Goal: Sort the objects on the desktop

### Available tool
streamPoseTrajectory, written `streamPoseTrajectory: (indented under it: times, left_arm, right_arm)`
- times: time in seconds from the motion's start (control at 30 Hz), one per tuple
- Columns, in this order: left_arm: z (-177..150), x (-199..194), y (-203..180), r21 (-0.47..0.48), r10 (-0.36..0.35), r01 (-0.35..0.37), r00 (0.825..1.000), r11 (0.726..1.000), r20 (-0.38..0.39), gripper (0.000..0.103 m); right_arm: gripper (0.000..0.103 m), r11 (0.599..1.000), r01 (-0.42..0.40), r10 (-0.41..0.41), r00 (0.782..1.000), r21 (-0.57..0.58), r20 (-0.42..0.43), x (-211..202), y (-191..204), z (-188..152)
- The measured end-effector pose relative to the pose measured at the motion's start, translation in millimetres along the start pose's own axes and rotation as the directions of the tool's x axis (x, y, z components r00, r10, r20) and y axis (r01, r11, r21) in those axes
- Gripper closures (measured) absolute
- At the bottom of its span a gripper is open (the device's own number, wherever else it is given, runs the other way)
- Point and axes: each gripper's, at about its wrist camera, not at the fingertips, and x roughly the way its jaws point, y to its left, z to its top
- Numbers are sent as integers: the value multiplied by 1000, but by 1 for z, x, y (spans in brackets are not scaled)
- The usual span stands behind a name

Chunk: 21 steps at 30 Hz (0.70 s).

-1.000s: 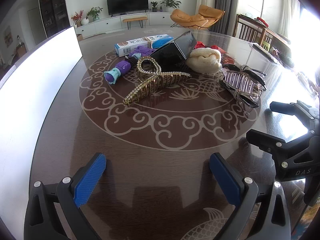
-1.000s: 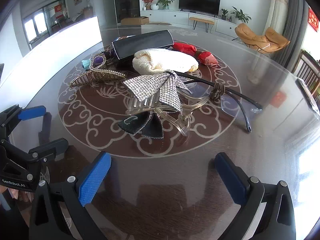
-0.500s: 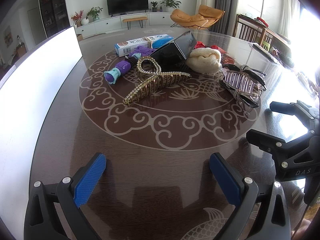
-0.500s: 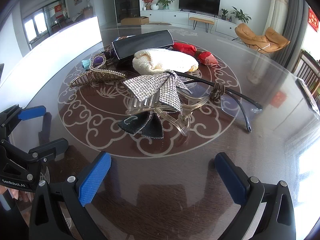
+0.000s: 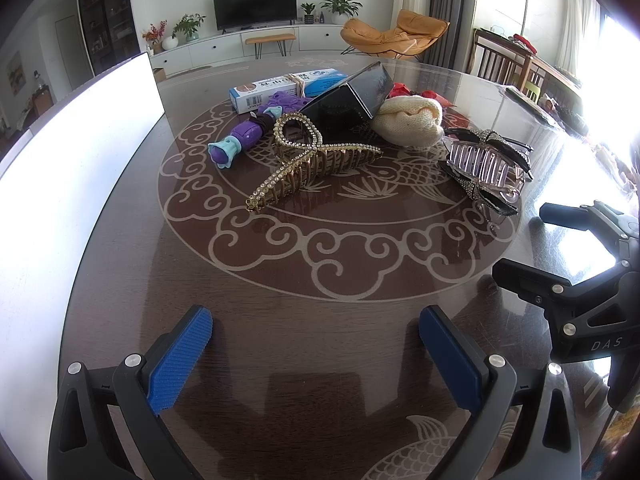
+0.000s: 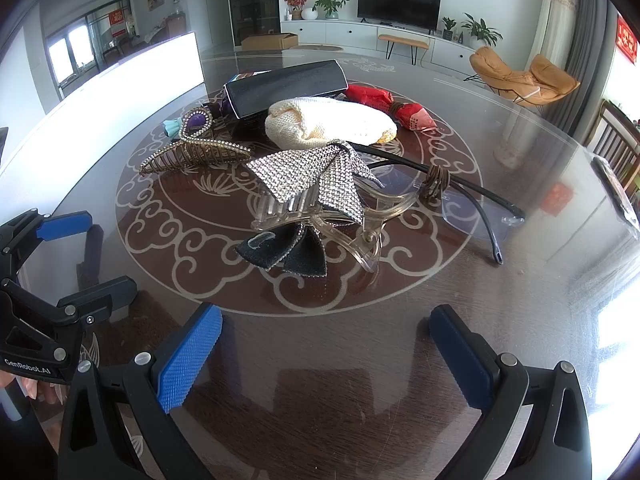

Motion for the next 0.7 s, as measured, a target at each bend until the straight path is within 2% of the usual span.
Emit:
streamPoseTrajectory:
  times: [0.23, 0.3, 0.37, 0.43, 0.7]
  left_arm:
    - [1, 0, 0, -9, 3, -3, 1000, 1000, -1, 0]
    - [4, 3, -1, -74, 47, -48, 999, 996, -6, 0]
    - [9, 6, -7, -166, 117, -118, 993, 979, -12, 0]
    - [15, 11, -15, -211, 152, -152, 988, 966, -18, 0]
    - [20, 15, -18, -218, 155, -156, 988, 964, -19, 0]
  right_arm:
    - [0, 1000, 0, 0, 1000, 0, 0, 0, 0, 0]
    - [0, 1000, 0, 0, 1000, 0, 0, 0, 0, 0]
    - [0, 1000, 0, 0, 1000, 0, 0, 0, 0, 0]
    - [0, 1000, 0, 0, 1000, 0, 0, 0, 0, 0]
    - [0, 1000, 0, 0, 1000, 0, 0, 0, 0, 0]
